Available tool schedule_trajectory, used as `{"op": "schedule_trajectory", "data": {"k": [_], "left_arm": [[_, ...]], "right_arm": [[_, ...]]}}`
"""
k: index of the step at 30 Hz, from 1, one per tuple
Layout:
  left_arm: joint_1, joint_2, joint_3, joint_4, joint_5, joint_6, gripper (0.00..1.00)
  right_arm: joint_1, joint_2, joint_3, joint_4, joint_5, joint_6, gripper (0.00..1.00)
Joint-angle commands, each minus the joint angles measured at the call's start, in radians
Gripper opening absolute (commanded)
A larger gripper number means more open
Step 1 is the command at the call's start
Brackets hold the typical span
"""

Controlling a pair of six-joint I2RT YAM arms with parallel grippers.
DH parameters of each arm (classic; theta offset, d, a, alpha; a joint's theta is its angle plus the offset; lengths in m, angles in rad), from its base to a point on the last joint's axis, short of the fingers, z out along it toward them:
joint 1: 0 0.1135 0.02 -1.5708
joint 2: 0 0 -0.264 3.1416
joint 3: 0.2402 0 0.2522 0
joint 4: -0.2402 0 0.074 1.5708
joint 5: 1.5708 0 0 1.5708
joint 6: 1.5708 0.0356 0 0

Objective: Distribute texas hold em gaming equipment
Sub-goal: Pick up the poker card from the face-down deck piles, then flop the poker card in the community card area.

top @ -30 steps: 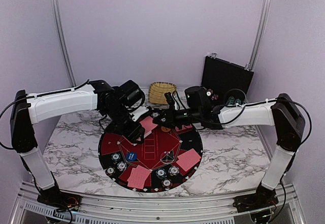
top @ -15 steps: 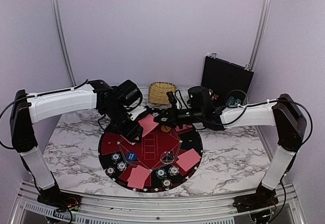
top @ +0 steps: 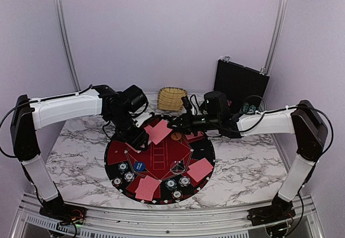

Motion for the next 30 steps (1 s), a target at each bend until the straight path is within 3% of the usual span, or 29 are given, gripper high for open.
{"op": "schedule_trajectory", "data": {"k": [1,7,13,17,22,30], "left_arm": [[0.024,0.017,-0.009,-0.009,-0.001,-0.012,0.47],[0.059,0.031,-0.010,-0.009,-0.003,-0.017,0.47],[0.106,0.040,-0.015,-0.008,-0.009,-0.029,0.47],[0.131,0.051,-0.016,-0.007,-0.013,-0.033,0.47],[0.156,0.059,-0.018,-0.008,-0.015,-0.040,0.47],[0.170,0.056,-0.027,-0.005,-0.017,-0.035,0.47]], "right_arm": [[-0.024,-0.046,-0.002,0.025,0.014,-0.019,0.00],[-0.033,-0.050,0.022,-0.031,0.055,-0.095,0.00],[-0.034,-0.060,0.068,-0.174,0.200,-0.257,0.00],[-0.016,-0.049,0.130,-0.307,0.368,-0.379,0.00],[0.086,0.010,0.268,-0.565,0.697,-0.500,0.00],[0.232,0.125,0.375,-0.723,0.984,-0.474,0.00]]}}
